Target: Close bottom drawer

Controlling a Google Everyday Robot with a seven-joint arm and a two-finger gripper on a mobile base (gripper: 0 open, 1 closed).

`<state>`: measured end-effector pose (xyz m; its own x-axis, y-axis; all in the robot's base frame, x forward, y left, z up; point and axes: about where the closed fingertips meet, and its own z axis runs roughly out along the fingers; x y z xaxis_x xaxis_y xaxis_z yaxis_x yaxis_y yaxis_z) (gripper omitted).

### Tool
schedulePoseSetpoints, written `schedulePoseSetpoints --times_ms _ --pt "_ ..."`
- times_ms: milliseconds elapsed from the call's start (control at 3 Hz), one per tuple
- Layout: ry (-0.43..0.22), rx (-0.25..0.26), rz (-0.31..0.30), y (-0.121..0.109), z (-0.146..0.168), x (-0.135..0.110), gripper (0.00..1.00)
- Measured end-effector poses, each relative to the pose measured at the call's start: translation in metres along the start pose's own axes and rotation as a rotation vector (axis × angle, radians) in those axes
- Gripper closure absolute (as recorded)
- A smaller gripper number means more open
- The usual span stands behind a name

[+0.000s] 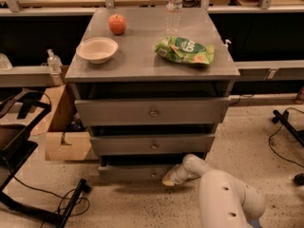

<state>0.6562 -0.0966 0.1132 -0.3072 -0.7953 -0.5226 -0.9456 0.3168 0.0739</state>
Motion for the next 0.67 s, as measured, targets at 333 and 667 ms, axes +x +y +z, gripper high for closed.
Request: schedulePoseSetpoints --times_ms 333,667 --pt "0.000 0.001 0.000 0.000 -0.001 0.001 1.00" --pt "-0.007 0.034 -0.007 -0.031 -0.007 -0.003 1.00"
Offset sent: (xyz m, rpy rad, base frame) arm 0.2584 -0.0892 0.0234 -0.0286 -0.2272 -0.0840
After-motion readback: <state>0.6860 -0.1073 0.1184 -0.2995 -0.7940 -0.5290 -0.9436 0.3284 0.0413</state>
